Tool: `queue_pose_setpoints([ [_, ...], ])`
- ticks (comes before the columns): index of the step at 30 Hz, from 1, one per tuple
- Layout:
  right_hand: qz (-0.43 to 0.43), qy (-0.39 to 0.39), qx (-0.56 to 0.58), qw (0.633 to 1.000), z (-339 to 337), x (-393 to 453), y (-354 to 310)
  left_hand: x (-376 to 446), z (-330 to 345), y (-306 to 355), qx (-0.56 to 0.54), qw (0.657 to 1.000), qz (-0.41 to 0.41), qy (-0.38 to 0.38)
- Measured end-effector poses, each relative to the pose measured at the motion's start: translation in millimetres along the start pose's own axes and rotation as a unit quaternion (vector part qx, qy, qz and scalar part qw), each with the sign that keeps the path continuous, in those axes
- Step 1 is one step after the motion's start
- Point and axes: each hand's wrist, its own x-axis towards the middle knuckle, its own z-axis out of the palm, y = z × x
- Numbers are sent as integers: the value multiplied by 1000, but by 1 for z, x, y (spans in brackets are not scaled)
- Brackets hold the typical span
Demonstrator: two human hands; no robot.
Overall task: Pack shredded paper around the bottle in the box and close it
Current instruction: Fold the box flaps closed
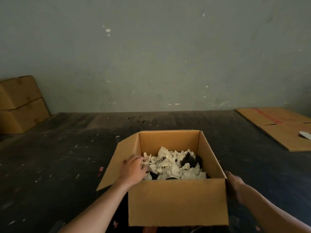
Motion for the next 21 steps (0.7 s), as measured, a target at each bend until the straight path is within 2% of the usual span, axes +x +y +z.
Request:
queue_pose_setpoints([
  [2,47,-32,73,996,1,-12,18,-12,-1,-7,-30,999,-15,-25],
  [5,61,-44,149,986,3,-33,31,-27,0,-13,-37,999,-21,-26],
  [7,60,-5,180,982,2,-43,35,-35,0,-16,-49,997,-66,-15],
  [10,47,127,239,961,-3,-52,35,-44,0,-21,-71,985,-153,-29],
  [12,10,223,306,925,-7,-62,28,-48,1,-22,-86,975,-198,-55],
  [14,-47,280,374,883,-10,-72,15,-50,3,-19,-92,967,-227,-67],
  [17,-120,296,422,849,-13,-88,-5,-54,4,-13,-99,962,-247,-59],
  [19,-153,297,417,845,-11,-99,-17,-59,4,-11,-106,962,-249,-43],
  [21,-216,266,390,855,-4,-110,-27,-63,5,-11,-131,959,-251,-32],
])
